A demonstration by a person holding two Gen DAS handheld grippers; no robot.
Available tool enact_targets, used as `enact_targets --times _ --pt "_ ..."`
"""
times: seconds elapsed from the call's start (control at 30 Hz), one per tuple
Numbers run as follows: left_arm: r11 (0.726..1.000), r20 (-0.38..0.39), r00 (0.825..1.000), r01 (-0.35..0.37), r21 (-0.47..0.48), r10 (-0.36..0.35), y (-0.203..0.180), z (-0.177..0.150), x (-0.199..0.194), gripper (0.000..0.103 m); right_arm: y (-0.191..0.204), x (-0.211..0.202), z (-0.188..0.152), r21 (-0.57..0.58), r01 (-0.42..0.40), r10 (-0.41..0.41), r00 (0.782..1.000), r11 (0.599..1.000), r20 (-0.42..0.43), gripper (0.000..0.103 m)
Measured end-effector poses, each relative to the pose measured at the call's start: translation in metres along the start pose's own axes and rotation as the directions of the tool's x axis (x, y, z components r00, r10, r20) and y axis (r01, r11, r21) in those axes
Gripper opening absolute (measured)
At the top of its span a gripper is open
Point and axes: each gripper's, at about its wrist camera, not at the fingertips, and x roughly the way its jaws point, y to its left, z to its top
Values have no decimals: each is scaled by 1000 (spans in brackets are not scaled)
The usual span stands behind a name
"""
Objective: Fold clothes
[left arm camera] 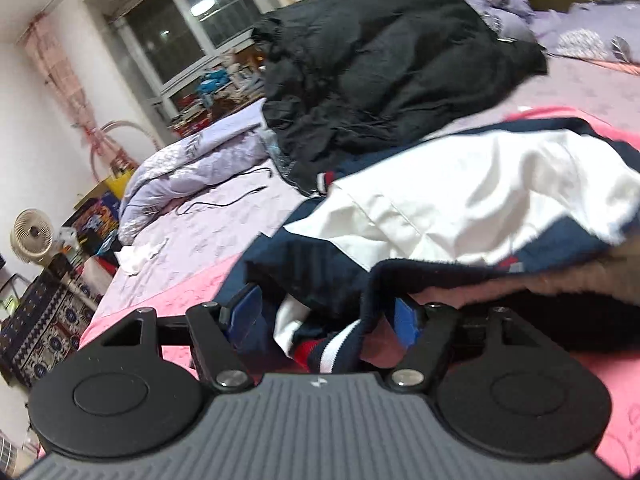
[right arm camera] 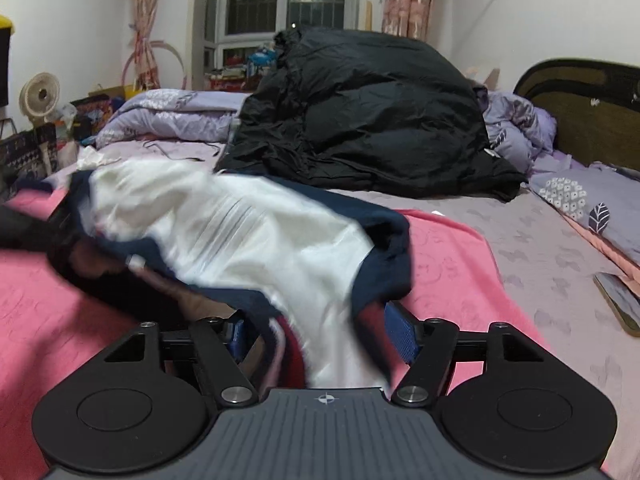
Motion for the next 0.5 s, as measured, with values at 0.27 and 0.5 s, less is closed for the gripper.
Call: enact_targets --times 0.27,0.5 --pt "993 -2 995 -104 -52 104 14 10 -4 75 40 -1 -47 70 197 -195 980 978 -30 53" --pt "982 -65 994 -99 -158 90 48 -12 -18 79 -19 -36 -5 133 255 -265 962 958 65 19"
